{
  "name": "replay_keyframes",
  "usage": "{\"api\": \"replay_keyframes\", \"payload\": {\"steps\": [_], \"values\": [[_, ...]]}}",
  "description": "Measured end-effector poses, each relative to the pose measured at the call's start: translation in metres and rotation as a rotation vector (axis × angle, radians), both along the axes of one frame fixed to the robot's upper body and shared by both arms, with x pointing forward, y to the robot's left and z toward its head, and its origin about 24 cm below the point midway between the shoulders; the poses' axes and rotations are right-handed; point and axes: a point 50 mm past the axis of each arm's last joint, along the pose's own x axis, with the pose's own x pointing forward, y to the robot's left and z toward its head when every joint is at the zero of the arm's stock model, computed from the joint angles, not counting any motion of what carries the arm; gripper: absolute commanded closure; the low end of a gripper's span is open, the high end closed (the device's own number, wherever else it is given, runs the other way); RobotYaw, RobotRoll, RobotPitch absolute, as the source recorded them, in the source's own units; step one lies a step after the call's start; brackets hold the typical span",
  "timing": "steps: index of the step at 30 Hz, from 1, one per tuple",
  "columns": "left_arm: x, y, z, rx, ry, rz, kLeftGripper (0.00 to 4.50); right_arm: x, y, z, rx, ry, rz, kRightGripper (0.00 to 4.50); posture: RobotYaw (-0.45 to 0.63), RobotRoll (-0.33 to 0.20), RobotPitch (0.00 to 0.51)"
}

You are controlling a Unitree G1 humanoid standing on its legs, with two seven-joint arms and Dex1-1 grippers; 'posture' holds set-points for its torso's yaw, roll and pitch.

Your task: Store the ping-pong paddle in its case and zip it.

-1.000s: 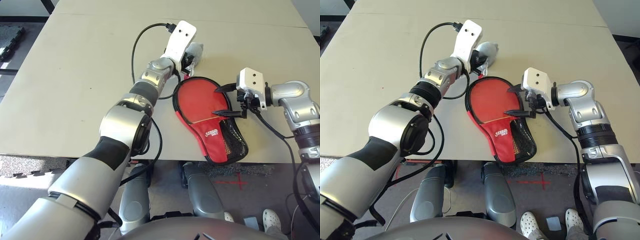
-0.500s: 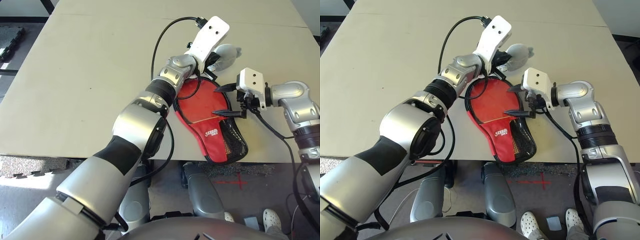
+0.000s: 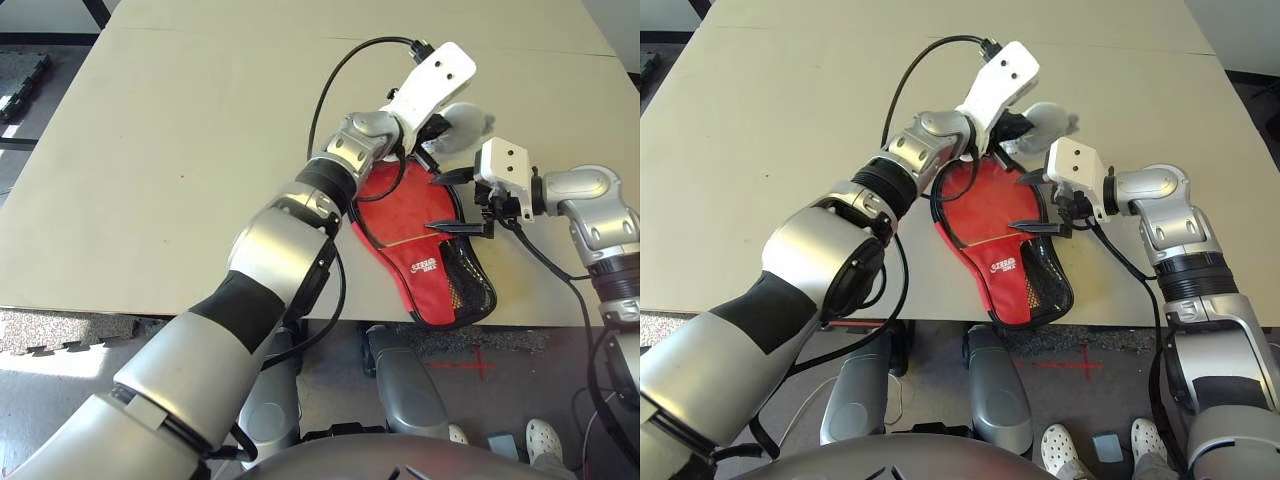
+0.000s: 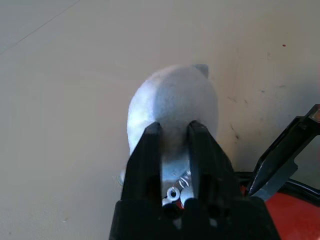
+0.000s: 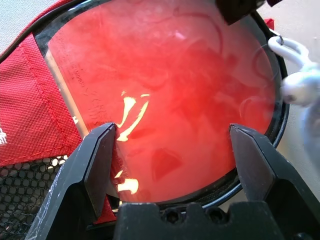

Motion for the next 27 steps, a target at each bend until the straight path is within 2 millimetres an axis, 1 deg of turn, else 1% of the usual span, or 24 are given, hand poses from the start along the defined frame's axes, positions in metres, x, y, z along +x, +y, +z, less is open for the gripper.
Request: {"api": "replay_keyframes", "payload": {"steps": [1, 5, 7, 12, 14, 16, 19, 20, 23, 27], "values": [[0.000, 0.000, 0.001, -0.004, -0.001, -0.001, 2.16, 0.000, 0.000, 0.000, 0.002, 0.001, -0.001, 0.00, -0.15, 0.000, 0.297], [0.001, 0.001, 0.003, -0.028, 0.003, 0.012, 0.72, 0.000, 0.000, 0.000, 0.005, 0.001, -0.001, 0.00, -0.14, 0.000, 0.295], [0.002, 0.001, 0.008, -0.047, -0.003, 0.019, 0.04, 0.000, 0.001, -0.001, 0.006, 0.001, -0.001, 0.00, -0.14, 0.000, 0.294], [0.006, 0.005, 0.031, -0.089, -0.043, 0.033, 0.04, 0.001, 0.002, -0.002, 0.014, 0.001, -0.003, 0.00, -0.13, 0.000, 0.293], [0.010, 0.014, 0.037, -0.098, -0.054, 0.057, 0.04, 0.001, 0.003, -0.002, 0.017, 0.000, -0.003, 0.00, -0.12, 0.000, 0.294], [0.018, 0.032, 0.042, -0.098, -0.068, 0.098, 0.04, 0.001, 0.003, -0.002, 0.019, -0.001, -0.003, 0.00, -0.12, 0.000, 0.294], [0.033, 0.077, 0.055, -0.098, -0.110, 0.176, 0.04, 0.001, 0.003, -0.002, 0.017, 0.000, -0.003, 0.00, -0.11, 0.000, 0.296], [0.035, 0.087, 0.056, -0.097, -0.118, 0.187, 0.04, 0.001, 0.002, -0.002, 0.015, 0.000, -0.004, 0.00, -0.10, 0.000, 0.297], [0.038, 0.116, 0.047, -0.078, -0.117, 0.196, 0.04, 0.000, 0.001, -0.004, 0.011, 0.008, -0.008, 0.00, -0.09, 0.000, 0.300], [0.032, 0.141, 0.021, -0.033, -0.073, 0.142, 0.04, 0.000, 0.001, -0.005, 0.015, 0.010, -0.009, 0.00, -0.08, 0.000, 0.304]]}}
